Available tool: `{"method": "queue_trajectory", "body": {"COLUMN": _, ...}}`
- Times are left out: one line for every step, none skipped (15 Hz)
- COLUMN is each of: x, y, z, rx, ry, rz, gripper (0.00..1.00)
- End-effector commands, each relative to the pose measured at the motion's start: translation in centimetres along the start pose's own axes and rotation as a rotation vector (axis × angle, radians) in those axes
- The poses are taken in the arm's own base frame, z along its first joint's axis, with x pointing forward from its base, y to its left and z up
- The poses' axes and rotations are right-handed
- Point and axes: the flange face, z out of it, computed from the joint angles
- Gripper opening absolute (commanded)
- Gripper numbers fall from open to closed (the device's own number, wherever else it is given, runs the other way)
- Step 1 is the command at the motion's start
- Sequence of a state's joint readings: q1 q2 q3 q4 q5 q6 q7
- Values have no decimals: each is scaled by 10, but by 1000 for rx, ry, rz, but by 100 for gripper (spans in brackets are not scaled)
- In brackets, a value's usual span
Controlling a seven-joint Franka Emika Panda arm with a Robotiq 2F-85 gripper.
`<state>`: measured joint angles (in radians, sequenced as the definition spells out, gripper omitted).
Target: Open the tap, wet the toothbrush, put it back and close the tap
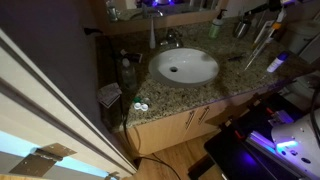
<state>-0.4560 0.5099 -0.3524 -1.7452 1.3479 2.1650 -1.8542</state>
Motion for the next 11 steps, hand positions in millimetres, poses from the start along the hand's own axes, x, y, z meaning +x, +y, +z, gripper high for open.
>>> {"method": "queue_trajectory", "body": {"x": 14, "y": -12, "z": -33, "rx": -13, "ry": -45, "rz": -59, "gripper": 92}}
{"method": "queue_trajectory", "body": {"x": 21, "y": -15, "z": -42, "rx": -9, "ry": -55, "rz": -78, "gripper": 98}}
{"method": "queue_trajectory", "body": {"x": 26, "y": -16, "z": -50, "rx": -16, "ry": -68, "rz": -97, "gripper": 100}}
{"method": "queue_trajectory", "body": {"x": 33, "y": -19, "z": -60, "rx": -17, "ry": -80, "rz": -112, "gripper": 100}}
{"method": "queue_trajectory", "body": {"x": 38, "y": -22, "z": -69, "rx": -8, "ry": -92, "rz": -128, "gripper": 100}}
{"method": "queue_trajectory", "body": {"x": 43, "y": -25, "z": -80, "rx": -2, "ry": -113, "rz": -132, "gripper": 100}}
{"method": "queue_trajectory", "body": {"x": 46, "y": -30, "z": -88, "rx": 38, "ry": -144, "rz": -120, "gripper": 100}}
{"method": "queue_trajectory", "body": {"x": 47, "y": -15, "z": -70, "rx": 0, "ry": -114, "rz": -126, "gripper": 100}}
{"method": "queue_trajectory", "body": {"x": 53, "y": -17, "z": -77, "rx": 0, "ry": -115, "rz": -124, "gripper": 100}}
{"method": "queue_trajectory", "body": {"x": 54, "y": -18, "z": -78, "rx": -3, "ry": -111, "rz": -127, "gripper": 100}}
{"method": "queue_trajectory", "body": {"x": 53, "y": -18, "z": -76, "rx": 0, "ry": -112, "rz": -126, "gripper": 100}}
